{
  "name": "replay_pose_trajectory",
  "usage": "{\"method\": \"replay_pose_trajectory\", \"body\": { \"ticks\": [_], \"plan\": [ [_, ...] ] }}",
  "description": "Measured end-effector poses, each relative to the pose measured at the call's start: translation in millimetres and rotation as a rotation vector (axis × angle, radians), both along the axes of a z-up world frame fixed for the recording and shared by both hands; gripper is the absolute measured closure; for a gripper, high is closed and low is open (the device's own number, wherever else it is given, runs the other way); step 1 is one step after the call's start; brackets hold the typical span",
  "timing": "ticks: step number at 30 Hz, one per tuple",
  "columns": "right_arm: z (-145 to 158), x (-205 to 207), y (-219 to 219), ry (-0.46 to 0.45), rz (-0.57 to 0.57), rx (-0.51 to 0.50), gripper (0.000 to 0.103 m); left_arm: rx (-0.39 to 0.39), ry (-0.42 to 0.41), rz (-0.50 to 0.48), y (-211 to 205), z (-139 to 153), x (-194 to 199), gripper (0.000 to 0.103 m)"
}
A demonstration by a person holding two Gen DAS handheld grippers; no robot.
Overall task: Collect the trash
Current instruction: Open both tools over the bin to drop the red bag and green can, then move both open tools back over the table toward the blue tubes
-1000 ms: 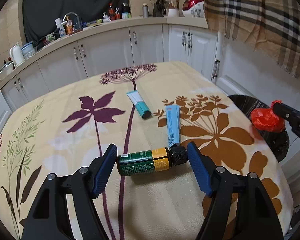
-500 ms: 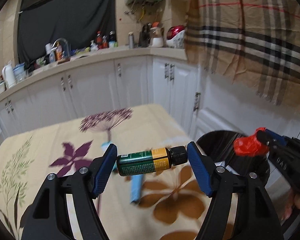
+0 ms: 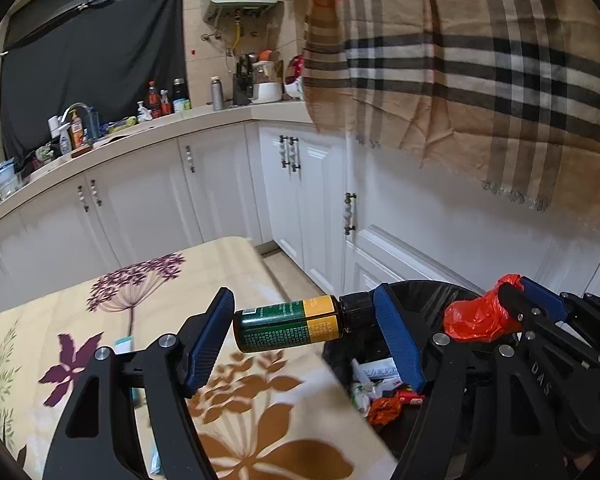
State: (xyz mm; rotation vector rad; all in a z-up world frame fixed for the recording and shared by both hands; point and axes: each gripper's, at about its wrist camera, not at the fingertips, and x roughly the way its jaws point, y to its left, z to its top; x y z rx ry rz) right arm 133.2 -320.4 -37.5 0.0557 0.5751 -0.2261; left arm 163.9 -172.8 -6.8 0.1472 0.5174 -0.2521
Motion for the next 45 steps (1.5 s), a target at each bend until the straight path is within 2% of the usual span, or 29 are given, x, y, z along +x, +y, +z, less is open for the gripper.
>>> {"method": "replay_pose_trajectory", "body": {
  "ticks": [6, 9, 14, 27, 31, 36, 45],
  "plan": [
    [-10.5, 8.6, -15.0, 0.016, -0.031, 0.012, 0.085, 0.016, 0.016, -0.029, -21.2, -9.3, 14.8, 0.033],
    [-16.1, 14.6, -21.0, 0.030, -0.046, 0.012, 0.075, 0.045, 0.020, -0.035, -30.4, -15.9, 20.9, 0.033],
    [-21.5, 17.0, -26.3, 0.039, -0.063, 0.013, 0.074, 0.041, 0.028, -0.030, -31.9, -19.9, 23.7, 0.027],
    [-16.1, 11.4, -17.7, 0.032, -0.053, 0.028, 0.074, 0.028, 0.027, -0.024, -16.0, -11.4, 16.1, 0.027],
    [-12.1, 10.1, -3.3, 0.030, -0.018, 0.046, 0.074, 0.031, 0.017, 0.001, 3.3, -5.2, 6.9, 0.027],
    [-5.1, 11.5, 33.5, 0.026, 0.062, 0.061, 0.073, 0.034, 0.018, 0.065, 46.2, -0.8, -7.3, 0.027],
    [7.0, 14.8, 121.4, 0.037, 0.244, 0.089, 0.073, 0.050, 0.037, 0.270, 153.6, -2.5, -34.3, 0.027]
  ]
}}
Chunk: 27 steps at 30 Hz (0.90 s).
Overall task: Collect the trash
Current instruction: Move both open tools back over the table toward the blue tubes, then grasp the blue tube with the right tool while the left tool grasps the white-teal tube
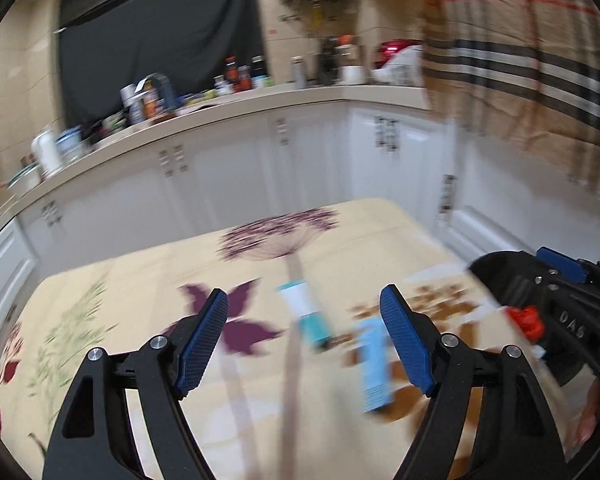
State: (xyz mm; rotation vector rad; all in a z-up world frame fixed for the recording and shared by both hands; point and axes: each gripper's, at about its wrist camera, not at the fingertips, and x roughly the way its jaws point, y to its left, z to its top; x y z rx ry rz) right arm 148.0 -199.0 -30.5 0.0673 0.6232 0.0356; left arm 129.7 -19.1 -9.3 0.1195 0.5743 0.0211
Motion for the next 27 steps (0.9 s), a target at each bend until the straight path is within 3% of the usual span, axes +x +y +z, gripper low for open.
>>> {"method": "replay_pose_trajectory", "body": {
  "ticks": [7, 15, 20, 22, 27],
  "plan": [
    [-5.7, 2.9, 71.2, 0.053, 0.135, -0.008, 0.073, -0.012, 0.016, 0.154, 79.6, -5.6, -20.0, 0.027],
    [-30.6, 8.4, 121.5, 0.170, 0.195, -0.060, 0.073, -0.034, 0.034, 0.268, 144.3, -13.9, -40.9, 0.027],
    [-45.8, 11.9, 131.6, 0.236, 0.200, -0.088, 0.075, -0.057, 0.051, 0.293, 162.0, -20.1, -45.5, 0.027],
    [-49.5, 12.7, 131.9, 0.253, 0.201, -0.085, 0.084, -0.062, 0.055, 0.290, 162.0, -21.6, -45.9, 0.027],
    [-47.3, 10.7, 127.3, 0.243, 0.208, -0.067, 0.089, -0.076, 0.057, 0.265, 154.8, -23.2, -43.5, 0.027]
  ]
}}
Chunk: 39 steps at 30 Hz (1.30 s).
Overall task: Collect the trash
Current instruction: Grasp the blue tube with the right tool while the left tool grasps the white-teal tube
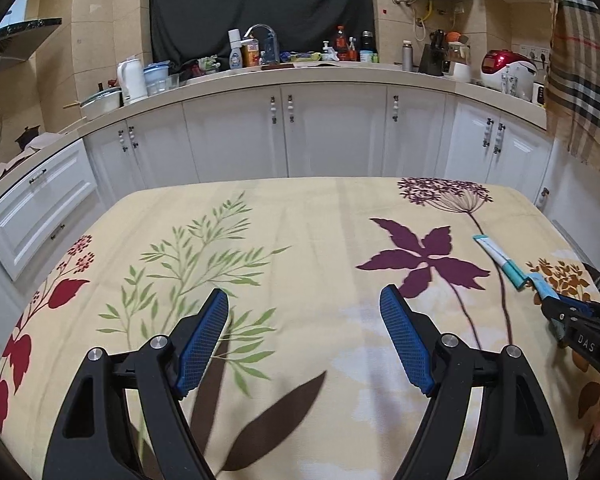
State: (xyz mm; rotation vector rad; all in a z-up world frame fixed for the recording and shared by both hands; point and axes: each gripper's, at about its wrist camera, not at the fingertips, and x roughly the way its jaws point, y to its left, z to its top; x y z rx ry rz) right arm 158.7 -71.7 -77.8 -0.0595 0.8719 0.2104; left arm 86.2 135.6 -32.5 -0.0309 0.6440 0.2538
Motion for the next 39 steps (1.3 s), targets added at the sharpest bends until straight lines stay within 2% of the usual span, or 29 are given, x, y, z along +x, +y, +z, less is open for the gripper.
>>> {"method": "replay_pose_trajectory", "body": {
  "ticks": [5, 17, 22, 35, 39],
  "plan": [
    [9.5, -0.8, -11.7, -0.055, -0.007, -0.004, 0.090, -0.038, 0.017, -0.060, -23.5, -1.5, 12.2, 0.027],
    [24.5, 13.3, -65.9, -0.119, -0.074, -0.001, 0.090, -0.026, 0.049, -0.185, -97.0, -8.0, 53.5, 0.027],
    [27.8, 18.4, -91.8, -0.136, -0.110, 0.004, 0.090, -0.032, 0.068, -0.209, -117.5, -10.8, 71.3, 0.027],
    [23.1, 33.6, -149.8, -0.143, -0.182, 0.042, 0.090, 0.023, 0.154, -0.227, -151.8, -27.3, 110.5, 0.028],
    [25.1, 35.4, -154.4, -0.151, -0.180, 0.052, 0.090, 0.022, 0.216, -0.224, -153.7, -36.7, 119.8, 0.042]
  ]
}}
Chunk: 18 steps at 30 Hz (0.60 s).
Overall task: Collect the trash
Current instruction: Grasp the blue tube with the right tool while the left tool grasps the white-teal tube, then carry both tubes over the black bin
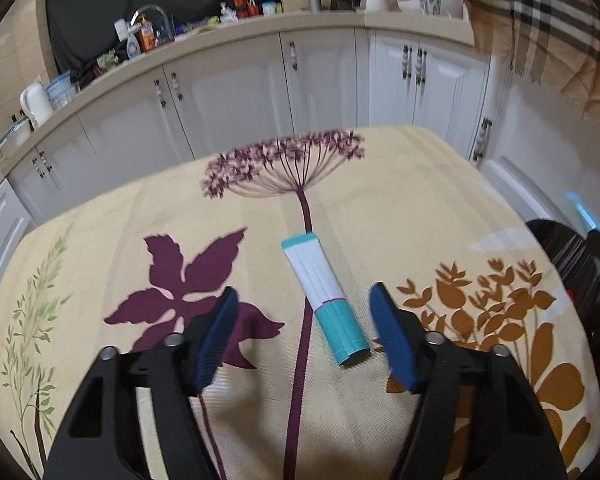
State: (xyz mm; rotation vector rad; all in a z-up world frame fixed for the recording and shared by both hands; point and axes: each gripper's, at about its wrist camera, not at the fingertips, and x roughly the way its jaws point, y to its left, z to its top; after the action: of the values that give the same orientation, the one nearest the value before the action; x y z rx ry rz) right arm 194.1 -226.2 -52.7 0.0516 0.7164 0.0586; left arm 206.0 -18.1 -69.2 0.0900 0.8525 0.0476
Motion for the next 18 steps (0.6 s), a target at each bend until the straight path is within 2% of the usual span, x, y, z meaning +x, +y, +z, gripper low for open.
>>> {"method": "replay_pose_trajectory", "body": {
  "ticks": [3, 5, 8, 10, 18],
  "plan": [
    [-0.7, 1.2, -1.9, 0.001, 0.005, 0.006, 0.090, -0.043, 0.032, 0.004, 4.8, -3.3, 4.8, 0.045],
    [-1.6, 1.0, -1.7, 0.003, 0.006, 0.008, 0.090, -0.061, 0.033, 0.006, 7.6, -3.4, 4.2, 0.052],
    [-1.6, 0.1, -1.9, 0.003, 0.006, 0.009, 0.090, -0.065, 0.028, -0.001, 7.6, -3.1, 1.5, 0.066],
    [-1.6, 0.1, -2.5, 0.003, 0.006, 0.008, 0.090, -0.057, 0.025, -0.002, 7.0, -2.8, 0.9, 0.085],
    [-0.1, -9.1, 2.4, 0.002, 0.007, 0.011, 0.090, -0.098, 0.005, -0.022, 16.1, 1.4, -11.7, 0.093]
  ]
}}
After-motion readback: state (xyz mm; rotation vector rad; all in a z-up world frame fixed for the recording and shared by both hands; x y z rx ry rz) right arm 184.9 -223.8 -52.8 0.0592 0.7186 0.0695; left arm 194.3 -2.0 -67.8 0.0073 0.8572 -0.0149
